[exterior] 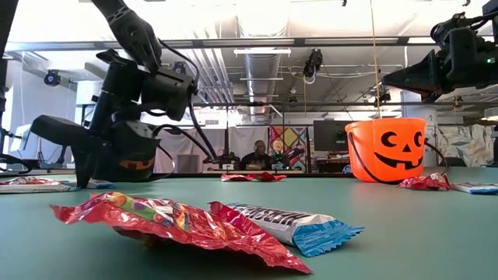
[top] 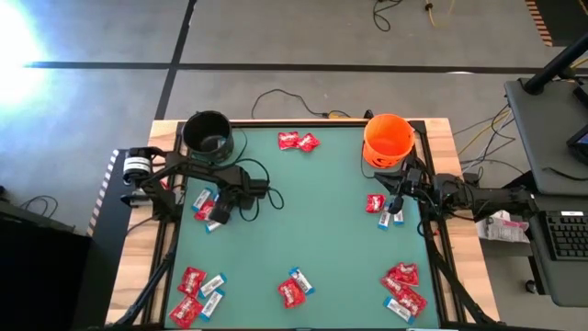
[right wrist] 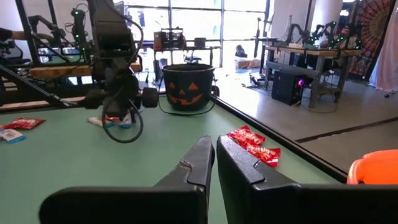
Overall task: Sort candy by brand, put in halloween buckets
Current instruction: Put the white chocolate into the black bucket
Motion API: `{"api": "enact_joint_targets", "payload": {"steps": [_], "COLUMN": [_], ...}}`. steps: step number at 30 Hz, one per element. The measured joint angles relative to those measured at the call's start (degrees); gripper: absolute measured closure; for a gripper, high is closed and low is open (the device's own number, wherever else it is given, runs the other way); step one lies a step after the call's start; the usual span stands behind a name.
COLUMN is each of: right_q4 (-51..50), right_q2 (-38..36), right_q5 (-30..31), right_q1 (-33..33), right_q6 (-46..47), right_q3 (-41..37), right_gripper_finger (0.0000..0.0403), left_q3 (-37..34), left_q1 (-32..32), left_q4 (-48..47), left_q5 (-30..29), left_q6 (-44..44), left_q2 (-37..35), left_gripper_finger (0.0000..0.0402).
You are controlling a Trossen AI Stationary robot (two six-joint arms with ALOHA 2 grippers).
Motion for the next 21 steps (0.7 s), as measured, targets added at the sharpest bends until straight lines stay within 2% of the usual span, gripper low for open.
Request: {"api": "enact_joint_targets", "payload": {"steps": [8, 16, 21], "right_q4": [0.0, 0.0, 0.0], "right_q2": [0.0, 0.0, 0.0], "right_q5": [0.0, 0.0, 0.0], "right_q1": [0.0, 0.0, 0.0], "right_q6": [0.0, 0.0, 0.0], "right_q3": [0.0, 0.0, 0.0], "right_gripper_finger": [0.0385, 0.0385, 0.0385], "left_q3": [4.7, 17.7, 26.0], "left_q1": [0.1, 1.7, 7.0], "left_q4": [-5.8, -16.4, -19.5], "left_q5": [2.2, 1.5, -0.3], "left_q6": [-5.6, -8.6, -8.8], "left_q2": [-1.2, -6.0, -11.3], "left_gripper_finger": [0.0308, 0.0309, 0.0309]}}
